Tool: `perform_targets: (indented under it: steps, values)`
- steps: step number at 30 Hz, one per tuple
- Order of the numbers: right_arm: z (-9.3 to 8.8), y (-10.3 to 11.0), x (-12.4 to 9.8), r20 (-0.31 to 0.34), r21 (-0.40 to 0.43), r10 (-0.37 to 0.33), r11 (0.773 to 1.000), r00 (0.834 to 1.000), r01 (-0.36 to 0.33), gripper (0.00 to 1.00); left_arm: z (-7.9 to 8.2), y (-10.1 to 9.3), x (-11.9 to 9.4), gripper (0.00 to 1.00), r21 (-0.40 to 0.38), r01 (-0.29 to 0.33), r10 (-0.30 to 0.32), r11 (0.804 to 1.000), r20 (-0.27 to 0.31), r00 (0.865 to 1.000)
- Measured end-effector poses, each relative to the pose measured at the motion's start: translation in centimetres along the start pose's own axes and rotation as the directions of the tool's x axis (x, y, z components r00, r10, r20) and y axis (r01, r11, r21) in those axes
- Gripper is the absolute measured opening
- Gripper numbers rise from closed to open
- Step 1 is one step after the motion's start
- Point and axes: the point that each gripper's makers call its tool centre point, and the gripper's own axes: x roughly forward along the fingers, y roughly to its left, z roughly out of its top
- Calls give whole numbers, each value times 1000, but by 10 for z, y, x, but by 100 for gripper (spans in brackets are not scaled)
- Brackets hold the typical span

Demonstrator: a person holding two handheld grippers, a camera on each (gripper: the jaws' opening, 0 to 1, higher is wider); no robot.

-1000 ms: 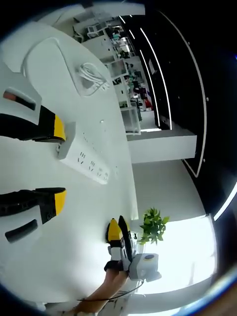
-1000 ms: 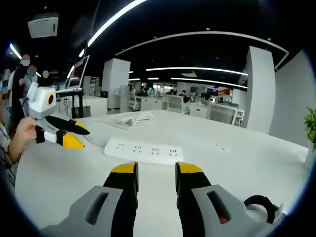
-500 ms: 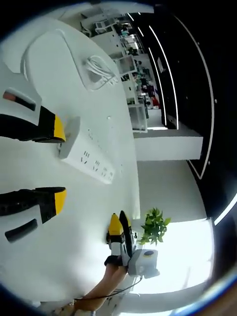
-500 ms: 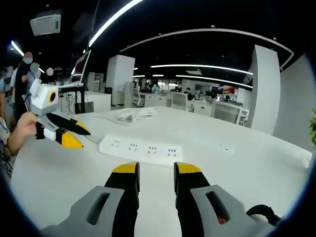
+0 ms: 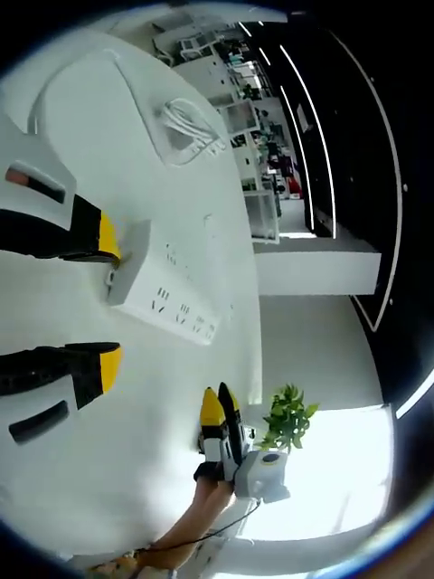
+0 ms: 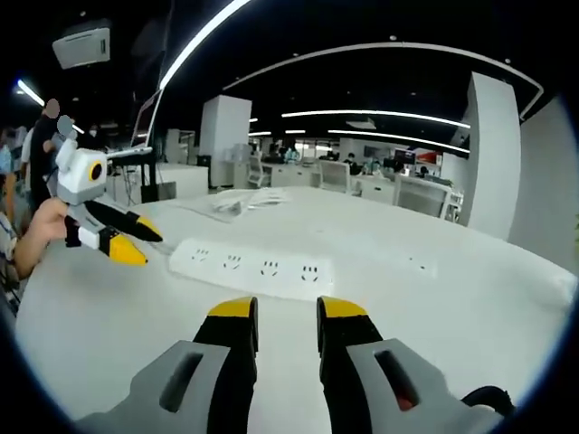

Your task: Straighten the power strip on the desk, plug the charger into it

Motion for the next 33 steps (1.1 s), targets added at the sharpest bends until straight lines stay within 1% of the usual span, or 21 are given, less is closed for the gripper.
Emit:
perform_targets:
  steps: [4, 6, 13, 17, 20, 24, 28, 33]
  values:
    - [-2, 0, 4, -3, 23, 15, 1000, 1000, -15, 25, 5, -1, 3, 36, -20, 11, -11, 1000, 5, 1000]
    - [-3, -2, 7, -6, 24, 18, 1000, 1000, -18, 25, 9, 1, 9, 36, -24, 18, -18, 1000, 3, 1000]
    - [-4, -7, 15, -13, 16, 31, 999, 999, -31, 25, 10, -3, 17, 36, -54, 40, -40, 998, -4, 999]
    - [-8, -10, 19, -20, 12, 35, 999, 999, -35, 25, 9, -2, 20, 36, -60, 36, -37, 998, -11, 999]
    - [-10, -13, 23, -26, 13, 42, 999, 999, -42, 25, 8, -3, 21, 35, -65, 37, -38, 997, -6, 999]
    - [-14, -16, 26, -27, 40, 44, 998, 999, -43, 24, 8, -3, 23, 35, -68, 40, -41, 997, -7, 999]
    - [-19, -21, 31, -37, 28, 37, 999, 999, -36, 24, 7, -2, 27, 35, -72, 47, -48, 996, -7, 999]
    - [-21, -26, 36, -39, 34, 39, 999, 998, -38, 24, 7, -3, 28, 35, -73, 53, -53, 996, 0, 999]
